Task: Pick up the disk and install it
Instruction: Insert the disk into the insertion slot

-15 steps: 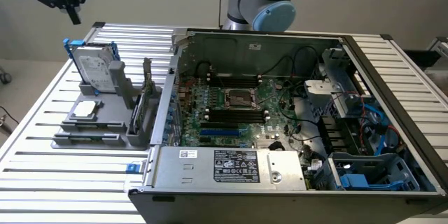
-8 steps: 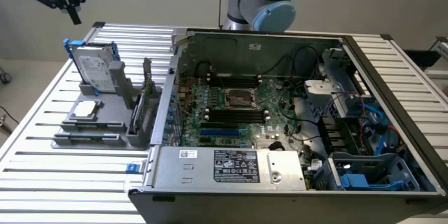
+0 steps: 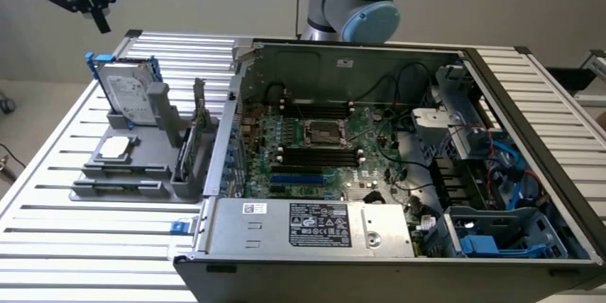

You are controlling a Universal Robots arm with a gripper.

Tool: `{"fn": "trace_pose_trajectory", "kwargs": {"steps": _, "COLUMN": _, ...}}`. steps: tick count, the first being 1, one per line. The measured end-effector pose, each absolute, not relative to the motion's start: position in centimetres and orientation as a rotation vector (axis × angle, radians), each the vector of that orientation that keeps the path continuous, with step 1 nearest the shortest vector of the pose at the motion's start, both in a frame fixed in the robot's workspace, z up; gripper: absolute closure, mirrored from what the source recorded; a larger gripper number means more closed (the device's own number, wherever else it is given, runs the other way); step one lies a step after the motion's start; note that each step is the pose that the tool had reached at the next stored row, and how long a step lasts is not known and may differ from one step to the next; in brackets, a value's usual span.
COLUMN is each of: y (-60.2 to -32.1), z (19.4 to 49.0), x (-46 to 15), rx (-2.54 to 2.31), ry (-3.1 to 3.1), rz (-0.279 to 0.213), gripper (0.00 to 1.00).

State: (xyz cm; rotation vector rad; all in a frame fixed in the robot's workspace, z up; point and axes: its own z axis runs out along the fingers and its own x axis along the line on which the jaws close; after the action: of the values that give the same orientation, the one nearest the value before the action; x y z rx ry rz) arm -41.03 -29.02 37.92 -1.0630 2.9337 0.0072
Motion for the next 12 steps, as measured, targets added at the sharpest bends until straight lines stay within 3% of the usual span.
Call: {"fn": "trace_pose_trajectory", "kwargs": {"steps": 12, "y": -29.01, "z": 37.78, "x": -41.03, "rx": -1.292, "ry": 2.846, "rz": 0.023, "gripper": 0.89}}
